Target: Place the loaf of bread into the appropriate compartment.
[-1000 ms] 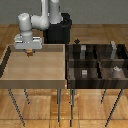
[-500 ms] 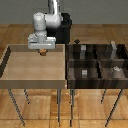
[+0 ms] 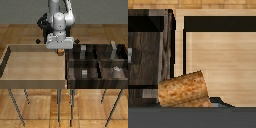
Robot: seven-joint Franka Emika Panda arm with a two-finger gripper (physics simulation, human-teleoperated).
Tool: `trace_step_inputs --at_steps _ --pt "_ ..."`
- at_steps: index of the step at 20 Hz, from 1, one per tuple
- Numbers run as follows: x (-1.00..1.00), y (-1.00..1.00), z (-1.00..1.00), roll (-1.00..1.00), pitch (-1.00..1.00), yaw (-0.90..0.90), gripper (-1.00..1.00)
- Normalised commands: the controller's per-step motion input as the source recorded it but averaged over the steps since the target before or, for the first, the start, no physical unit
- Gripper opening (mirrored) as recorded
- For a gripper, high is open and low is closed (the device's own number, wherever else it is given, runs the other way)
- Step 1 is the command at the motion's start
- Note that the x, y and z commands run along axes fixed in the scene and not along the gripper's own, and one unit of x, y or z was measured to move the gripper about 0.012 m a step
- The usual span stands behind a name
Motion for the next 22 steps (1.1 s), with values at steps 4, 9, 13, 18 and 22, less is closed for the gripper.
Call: trace_step_inputs --at_steps 4,9,13,18,22 --pt "0.00 1.00 0.00 0.00 0.00 0.00 -1.00" --pt "0.00 1.00 0.00 0.00 0.00 0.00 -1.00" --pt "0.25 0.50 0.00 0.00 0.00 0.00 -1.00" --pt "0.80 0.00 0.00 0.00 0.00 0.00 1.00" --pt "0.00 0.00 0.00 0.00 0.00 0.00 1.00"
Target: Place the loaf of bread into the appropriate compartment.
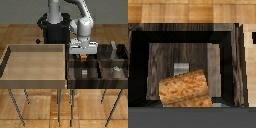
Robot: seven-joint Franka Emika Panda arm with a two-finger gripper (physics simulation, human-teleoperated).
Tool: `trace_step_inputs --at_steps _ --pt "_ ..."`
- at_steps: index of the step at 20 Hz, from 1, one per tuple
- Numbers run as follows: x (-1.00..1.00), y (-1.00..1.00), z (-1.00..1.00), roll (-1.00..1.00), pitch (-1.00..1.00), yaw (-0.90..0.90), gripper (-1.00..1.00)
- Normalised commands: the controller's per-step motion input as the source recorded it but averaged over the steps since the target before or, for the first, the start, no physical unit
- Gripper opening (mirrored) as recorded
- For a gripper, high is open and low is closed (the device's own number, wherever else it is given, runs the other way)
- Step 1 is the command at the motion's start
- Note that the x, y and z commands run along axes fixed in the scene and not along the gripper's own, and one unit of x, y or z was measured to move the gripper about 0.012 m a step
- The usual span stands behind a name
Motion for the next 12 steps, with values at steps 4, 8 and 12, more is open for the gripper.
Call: trace_step_inputs --at_steps 4,8,12 --pt "0.00 0.00 0.00 0.00 0.00 0.00 1.00" --pt "0.00 0.00 0.00 0.00 0.00 0.00 1.00" --pt "0.00 0.00 0.00 0.00 0.00 0.00 1.00"
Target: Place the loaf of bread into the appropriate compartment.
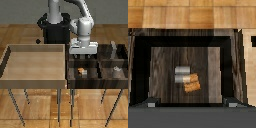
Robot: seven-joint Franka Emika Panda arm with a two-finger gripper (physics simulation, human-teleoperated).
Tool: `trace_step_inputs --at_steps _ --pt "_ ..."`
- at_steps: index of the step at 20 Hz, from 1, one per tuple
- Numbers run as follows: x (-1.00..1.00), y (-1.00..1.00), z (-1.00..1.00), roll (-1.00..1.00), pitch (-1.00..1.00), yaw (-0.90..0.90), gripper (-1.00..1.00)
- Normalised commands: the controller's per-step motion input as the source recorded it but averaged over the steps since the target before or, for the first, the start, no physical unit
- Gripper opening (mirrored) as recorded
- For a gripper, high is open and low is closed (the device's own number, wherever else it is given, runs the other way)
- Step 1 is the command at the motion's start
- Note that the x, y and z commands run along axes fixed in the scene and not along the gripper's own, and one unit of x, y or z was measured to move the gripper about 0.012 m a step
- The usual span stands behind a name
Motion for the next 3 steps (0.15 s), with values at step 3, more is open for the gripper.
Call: trace_step_inputs --at_steps 3 --pt "0.00 0.00 0.00 0.00 0.00 0.00 1.00"
